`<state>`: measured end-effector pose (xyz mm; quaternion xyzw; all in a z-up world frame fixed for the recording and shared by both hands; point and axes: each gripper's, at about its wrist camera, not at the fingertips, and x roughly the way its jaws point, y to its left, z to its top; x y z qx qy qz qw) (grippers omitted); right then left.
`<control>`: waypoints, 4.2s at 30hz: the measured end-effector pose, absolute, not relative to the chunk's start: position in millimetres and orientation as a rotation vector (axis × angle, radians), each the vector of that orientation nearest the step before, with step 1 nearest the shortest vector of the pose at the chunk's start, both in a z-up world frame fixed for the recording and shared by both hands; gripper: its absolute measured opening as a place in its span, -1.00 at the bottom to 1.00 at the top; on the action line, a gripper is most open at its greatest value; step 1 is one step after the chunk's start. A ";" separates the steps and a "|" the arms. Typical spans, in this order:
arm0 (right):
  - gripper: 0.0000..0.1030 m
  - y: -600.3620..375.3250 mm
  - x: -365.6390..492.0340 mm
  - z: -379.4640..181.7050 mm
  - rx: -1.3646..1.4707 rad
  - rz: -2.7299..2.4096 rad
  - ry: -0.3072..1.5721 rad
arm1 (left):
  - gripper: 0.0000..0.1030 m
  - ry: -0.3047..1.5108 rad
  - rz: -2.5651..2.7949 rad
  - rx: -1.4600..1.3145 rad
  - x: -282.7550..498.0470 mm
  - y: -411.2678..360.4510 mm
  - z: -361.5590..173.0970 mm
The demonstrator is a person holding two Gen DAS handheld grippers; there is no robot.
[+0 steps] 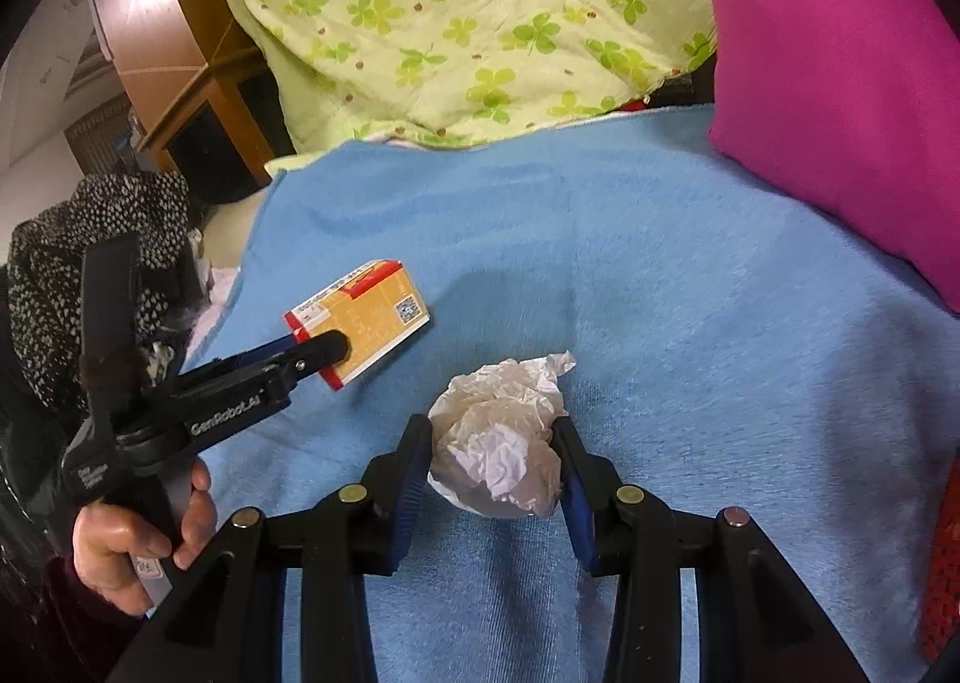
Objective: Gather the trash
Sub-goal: 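Carry the tissue and box to the red wastebasket and release them inside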
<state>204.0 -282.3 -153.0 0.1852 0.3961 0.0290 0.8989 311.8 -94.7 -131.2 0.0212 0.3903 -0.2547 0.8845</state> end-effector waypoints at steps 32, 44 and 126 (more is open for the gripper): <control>-0.16 -316.3 103.1 -76.3 0.443 0.050 0.613 | -0.03 0.600 -0.450 0.193 165.5 -112.3 -44.8; -0.16 -342.6 70.0 -54.3 0.434 0.026 0.531 | -0.03 0.547 -0.477 0.238 135.8 -143.0 -27.9; -0.12 -565.7 -88.6 -46.9 0.823 -0.338 0.190 | -0.03 0.526 -0.943 0.266 27.6 -353.1 -3.6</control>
